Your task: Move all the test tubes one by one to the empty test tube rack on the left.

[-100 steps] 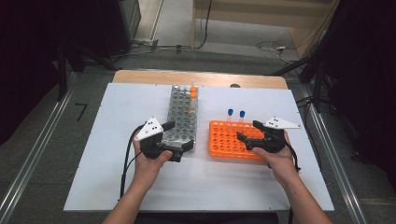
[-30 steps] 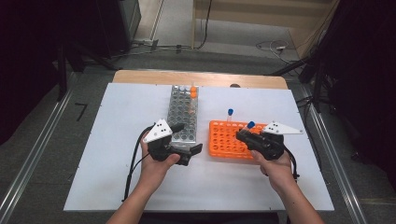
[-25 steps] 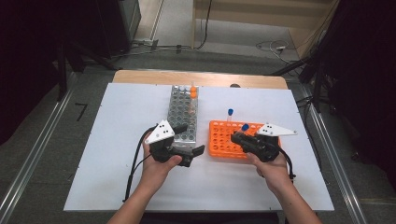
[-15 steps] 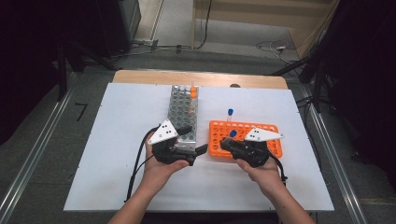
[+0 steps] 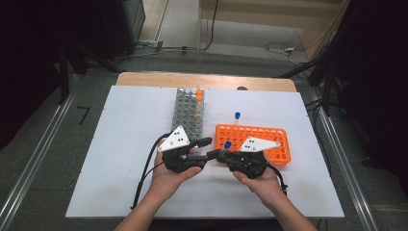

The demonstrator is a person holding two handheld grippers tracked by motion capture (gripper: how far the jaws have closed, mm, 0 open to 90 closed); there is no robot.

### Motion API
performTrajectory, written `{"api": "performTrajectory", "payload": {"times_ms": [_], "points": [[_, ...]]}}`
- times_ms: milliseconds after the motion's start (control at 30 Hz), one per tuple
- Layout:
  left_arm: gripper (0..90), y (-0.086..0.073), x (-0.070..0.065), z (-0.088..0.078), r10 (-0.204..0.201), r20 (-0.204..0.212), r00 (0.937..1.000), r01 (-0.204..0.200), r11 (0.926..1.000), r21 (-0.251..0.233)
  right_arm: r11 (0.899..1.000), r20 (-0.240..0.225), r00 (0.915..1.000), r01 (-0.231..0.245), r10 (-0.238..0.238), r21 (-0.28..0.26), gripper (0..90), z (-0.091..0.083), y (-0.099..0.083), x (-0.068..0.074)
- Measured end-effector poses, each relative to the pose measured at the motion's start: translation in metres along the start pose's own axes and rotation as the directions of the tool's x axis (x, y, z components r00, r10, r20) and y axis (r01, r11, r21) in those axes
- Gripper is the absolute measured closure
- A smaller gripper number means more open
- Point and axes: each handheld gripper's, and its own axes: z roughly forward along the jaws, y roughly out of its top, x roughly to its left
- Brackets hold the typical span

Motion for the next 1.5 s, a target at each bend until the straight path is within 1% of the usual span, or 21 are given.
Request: {"api": "performTrajectory", "payload": {"times_ms": [100, 233, 333, 600, 667, 800, 967, 1133, 1200, 1300, 1500], "points": [[55.0, -0.001, -0.002, 0.003, 0.009, 0.018, 0.9998, -0.009, 0.9999, 0.015, 1.0, -0.011, 0.9999, 0.008, -0.008, 0.002, 75.1, 0.001, 0.001, 0.004], [58.8, -0.003, -0.004, 0.007, 0.005, 0.038, 0.9993, -0.006, 0.9995, 0.031, 1.0, -0.02, 0.9997, 0.014, -0.014, 0.011, 75.0, 0.004, 0.001, 0.007], [62.3, -0.004, -0.005, 0.01, 0.009, 0.049, 0.9988, -0.011, 0.9991, 0.04, 1.0, -0.029, 0.9994, 0.02, -0.02, 0.013, 75.0, 0.005, 0.001, 0.009], [71.1, -0.004, -0.006, 0.011, 0.013, 0.061, 0.998, -0.015, 0.9992, 0.037, 0.999, -0.059, 0.9974, 0.042, -0.041, 0.02, 75.0, 0.005, 0.003, 0.017], [71.7, -0.004, -0.007, 0.011, 0.016, 0.064, 0.9978, -0.018, 0.999, 0.04, 0.999, -0.064, 0.9972, 0.04, -0.039, 0.019, 75.0, 0.005, 0.003, 0.018], [73.9, -0.004, -0.006, 0.009, 0.028, 0.061, 0.9977, -0.03, 0.9987, 0.042, 0.999, -0.072, 0.9967, 0.039, -0.037, 0.023, 75.0, 0.005, 0.003, 0.018], [76.5, -0.003, -0.006, 0.007, 0.051, 0.036, 0.998, -0.052, 0.9981, 0.031, 0.999, -0.081, 0.9961, 0.037, -0.035, 0.024, 74.9, 0.005, 0.003, 0.017], [76.8, -0.002, -0.006, 0.005, 0.049, 0.025, 0.9985, -0.05, 0.9985, 0.022, 0.999, -0.075, 0.9963, 0.044, -0.043, 0.012, 74.3, 0.004, 0.003, 0.017], [76.8, -0.002, -0.005, 0.004, 0.049, 0.012, 0.9987, -0.049, 0.9987, 0.011, 0.999, -0.077, 0.9962, 0.041, -0.041, 0.009, 70.8, 0.003, 0.003, 0.016], [76.8, 0.0, -0.003, 0.001, 0.037, -0.001, 0.9993, -0.037, 0.9993, -0.004, 0.999, -0.088, 0.9948, 0.053, -0.052, 0.002, 64.6, 0.001, 0.003, 0.013], [76.8, 0.002, 0.003, -0.002, 0.031, -0.017, 0.9994, -0.031, 0.9994, -0.014, 0.999, -0.115, 0.9926, 0.035, -0.039, -0.034, 43.7, -0.007, 0.003, 0.002]]}}
